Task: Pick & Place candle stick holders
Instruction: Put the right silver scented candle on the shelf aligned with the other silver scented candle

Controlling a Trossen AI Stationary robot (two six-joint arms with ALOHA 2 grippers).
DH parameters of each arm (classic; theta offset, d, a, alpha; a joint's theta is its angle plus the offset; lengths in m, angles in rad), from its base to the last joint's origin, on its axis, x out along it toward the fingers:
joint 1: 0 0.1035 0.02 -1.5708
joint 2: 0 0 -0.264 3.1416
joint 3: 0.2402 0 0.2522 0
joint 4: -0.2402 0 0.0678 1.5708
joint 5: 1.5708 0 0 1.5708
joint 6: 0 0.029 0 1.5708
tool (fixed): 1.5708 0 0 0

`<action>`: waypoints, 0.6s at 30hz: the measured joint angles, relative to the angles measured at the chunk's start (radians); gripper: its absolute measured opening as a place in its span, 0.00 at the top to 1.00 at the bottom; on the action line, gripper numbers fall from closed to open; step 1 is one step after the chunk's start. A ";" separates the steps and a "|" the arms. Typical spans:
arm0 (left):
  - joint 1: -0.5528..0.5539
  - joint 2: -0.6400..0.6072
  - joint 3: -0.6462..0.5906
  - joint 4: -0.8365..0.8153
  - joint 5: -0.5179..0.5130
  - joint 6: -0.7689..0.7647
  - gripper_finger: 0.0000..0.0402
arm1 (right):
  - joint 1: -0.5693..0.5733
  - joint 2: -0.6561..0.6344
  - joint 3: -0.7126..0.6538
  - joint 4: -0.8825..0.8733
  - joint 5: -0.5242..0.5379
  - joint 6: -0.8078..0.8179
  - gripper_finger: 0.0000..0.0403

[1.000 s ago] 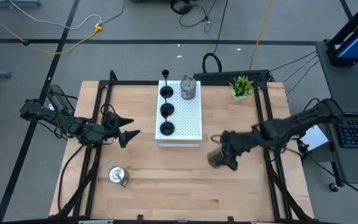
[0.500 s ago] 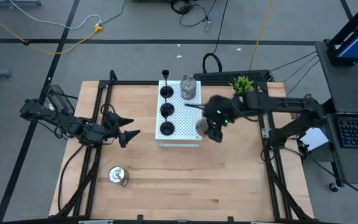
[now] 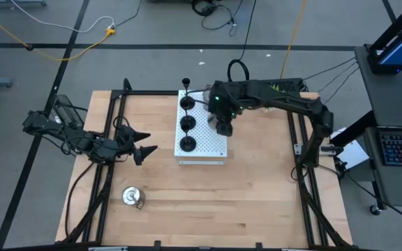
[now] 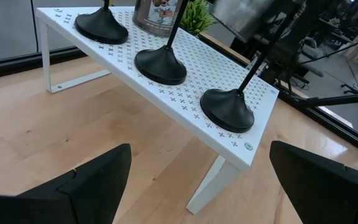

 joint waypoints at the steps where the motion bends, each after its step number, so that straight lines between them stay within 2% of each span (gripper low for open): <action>1: 0.000 0.000 0.000 0.000 0.000 0.000 0.03 | -0.005 0.018 0.021 -0.006 0.017 -0.012 0.13; 4: 0.000 0.000 0.000 0.000 0.000 -0.003 0.03 | -0.008 0.054 0.056 -0.014 0.032 -0.045 0.13; 18: 0.000 0.000 0.000 0.000 -0.001 -0.011 0.03 | -0.006 0.090 0.060 0.005 0.016 -0.109 0.13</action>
